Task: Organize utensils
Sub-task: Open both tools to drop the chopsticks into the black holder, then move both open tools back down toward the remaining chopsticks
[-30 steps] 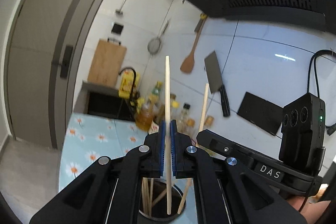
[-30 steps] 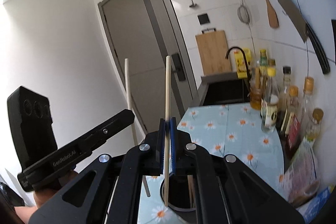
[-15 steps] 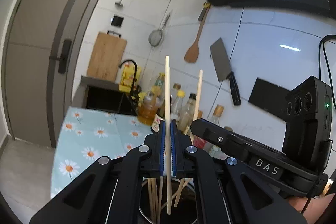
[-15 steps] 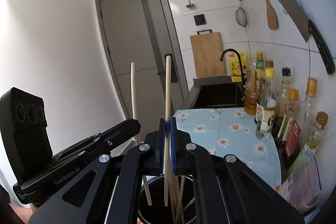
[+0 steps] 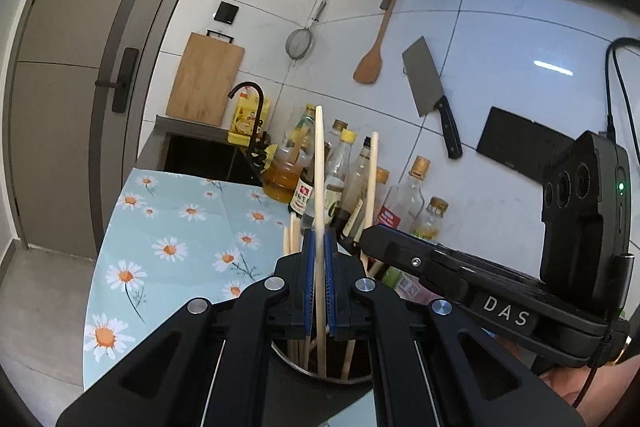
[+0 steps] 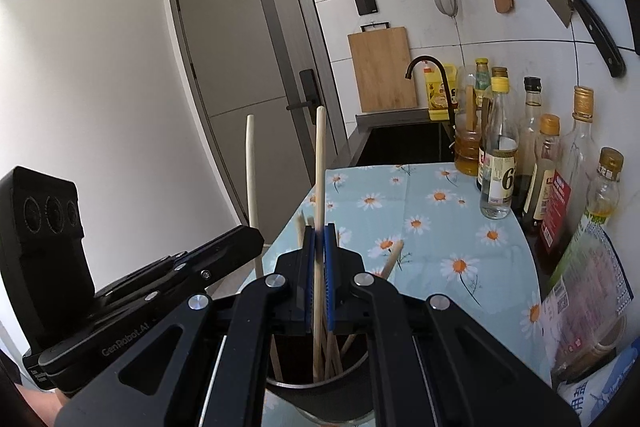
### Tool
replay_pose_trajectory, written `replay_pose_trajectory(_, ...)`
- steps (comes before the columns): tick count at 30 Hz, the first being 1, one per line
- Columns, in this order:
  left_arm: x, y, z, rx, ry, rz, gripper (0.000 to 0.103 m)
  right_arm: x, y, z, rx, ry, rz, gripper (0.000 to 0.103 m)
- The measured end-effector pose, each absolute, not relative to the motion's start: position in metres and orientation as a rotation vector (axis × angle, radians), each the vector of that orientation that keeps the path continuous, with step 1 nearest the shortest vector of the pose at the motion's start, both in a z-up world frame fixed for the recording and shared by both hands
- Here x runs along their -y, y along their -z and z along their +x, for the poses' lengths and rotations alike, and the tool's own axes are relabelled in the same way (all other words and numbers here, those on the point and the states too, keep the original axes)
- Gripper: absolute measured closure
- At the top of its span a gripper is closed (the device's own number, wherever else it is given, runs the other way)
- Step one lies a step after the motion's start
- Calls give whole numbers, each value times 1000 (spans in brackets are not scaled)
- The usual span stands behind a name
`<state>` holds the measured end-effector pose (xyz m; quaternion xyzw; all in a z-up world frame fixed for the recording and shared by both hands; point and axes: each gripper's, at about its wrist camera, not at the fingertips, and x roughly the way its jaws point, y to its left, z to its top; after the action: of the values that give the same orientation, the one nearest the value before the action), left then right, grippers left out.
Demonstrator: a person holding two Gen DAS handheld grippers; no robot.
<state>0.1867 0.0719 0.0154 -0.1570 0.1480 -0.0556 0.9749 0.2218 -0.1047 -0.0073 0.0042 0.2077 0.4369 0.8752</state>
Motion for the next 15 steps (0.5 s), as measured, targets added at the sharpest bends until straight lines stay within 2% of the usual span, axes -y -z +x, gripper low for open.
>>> replay_pose_trajectory(4,-71,-12,182,-311,111,-331,98,107,12,216,-444,-898,-7,97)
replay_pose_trajectory(11,-70,-16,173,-330,120,-353,98,121,12,210,-481,-887,26,87)
replay_pose_trajectory(15,-67,-19,165,-343,141,-352,97,133,7,202,-488,-880,52,86)
